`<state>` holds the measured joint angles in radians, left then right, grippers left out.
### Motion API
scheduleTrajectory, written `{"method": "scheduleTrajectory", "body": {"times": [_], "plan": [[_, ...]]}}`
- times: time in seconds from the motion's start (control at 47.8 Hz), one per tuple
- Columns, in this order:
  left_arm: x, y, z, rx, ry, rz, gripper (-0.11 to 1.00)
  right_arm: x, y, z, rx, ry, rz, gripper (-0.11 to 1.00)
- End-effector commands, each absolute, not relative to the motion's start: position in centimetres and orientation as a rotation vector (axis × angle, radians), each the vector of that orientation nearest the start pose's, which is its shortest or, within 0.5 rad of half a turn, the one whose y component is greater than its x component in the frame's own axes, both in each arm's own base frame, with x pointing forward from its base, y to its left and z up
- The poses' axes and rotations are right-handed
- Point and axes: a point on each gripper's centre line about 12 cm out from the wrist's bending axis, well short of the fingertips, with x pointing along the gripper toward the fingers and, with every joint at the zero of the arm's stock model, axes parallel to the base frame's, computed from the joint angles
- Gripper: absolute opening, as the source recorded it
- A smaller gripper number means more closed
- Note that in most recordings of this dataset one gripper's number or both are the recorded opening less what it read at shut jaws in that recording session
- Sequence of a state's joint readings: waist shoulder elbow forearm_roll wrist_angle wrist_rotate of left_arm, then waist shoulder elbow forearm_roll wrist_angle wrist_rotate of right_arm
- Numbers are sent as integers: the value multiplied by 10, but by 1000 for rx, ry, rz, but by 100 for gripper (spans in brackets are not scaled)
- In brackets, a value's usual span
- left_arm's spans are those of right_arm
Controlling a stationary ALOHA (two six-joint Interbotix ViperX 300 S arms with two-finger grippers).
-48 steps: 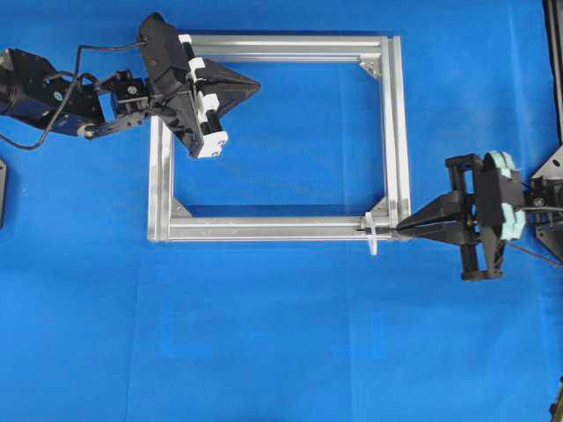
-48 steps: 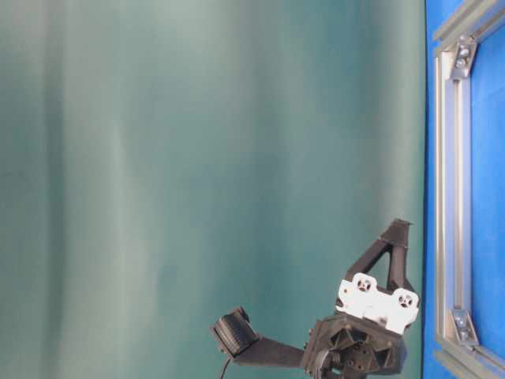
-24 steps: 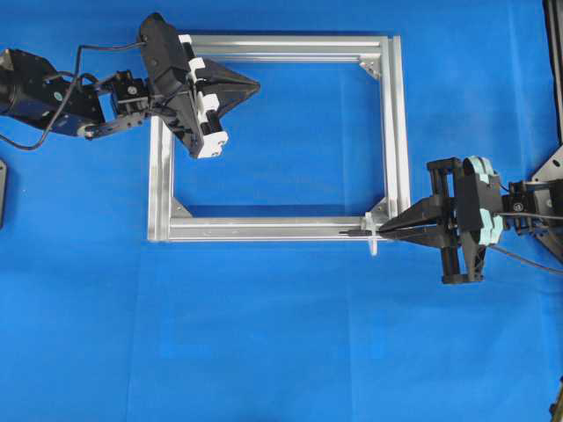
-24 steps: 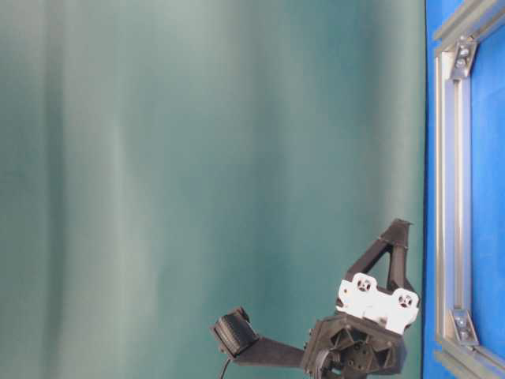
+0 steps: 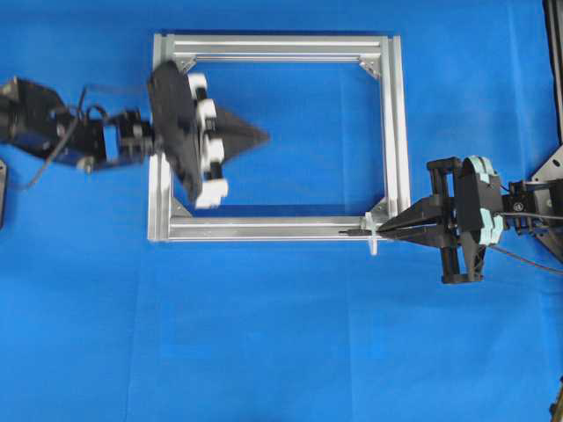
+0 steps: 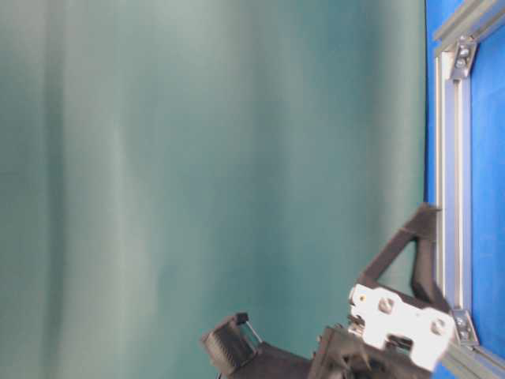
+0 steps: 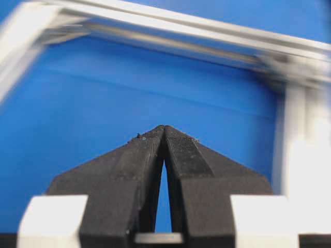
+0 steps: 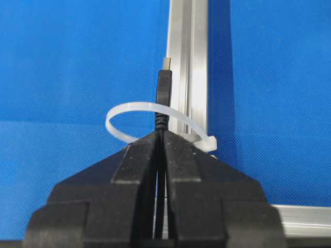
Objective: Insert the wire through the string loop located on the right side.
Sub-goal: 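Move the open left gripper right toward the plug emerging from the loop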
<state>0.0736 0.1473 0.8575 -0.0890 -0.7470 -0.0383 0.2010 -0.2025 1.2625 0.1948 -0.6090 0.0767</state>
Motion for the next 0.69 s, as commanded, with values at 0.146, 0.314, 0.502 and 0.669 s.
{"method": "scheduleTrajectory", "body": {"times": [0.146,0.314,0.502,0.669], "plan": [[381,-24,147,-101,209,-9,0,253,38,126,155,427,40,-4],[381,-35,147,-111,210,-37,0,254,38,126,152,427,40,-4],[382,-35,147,-115,208,-37,0,253,38,126,152,430,42,-4],[390,-36,152,-116,195,-38,0,254,38,126,152,428,40,-4]]}}
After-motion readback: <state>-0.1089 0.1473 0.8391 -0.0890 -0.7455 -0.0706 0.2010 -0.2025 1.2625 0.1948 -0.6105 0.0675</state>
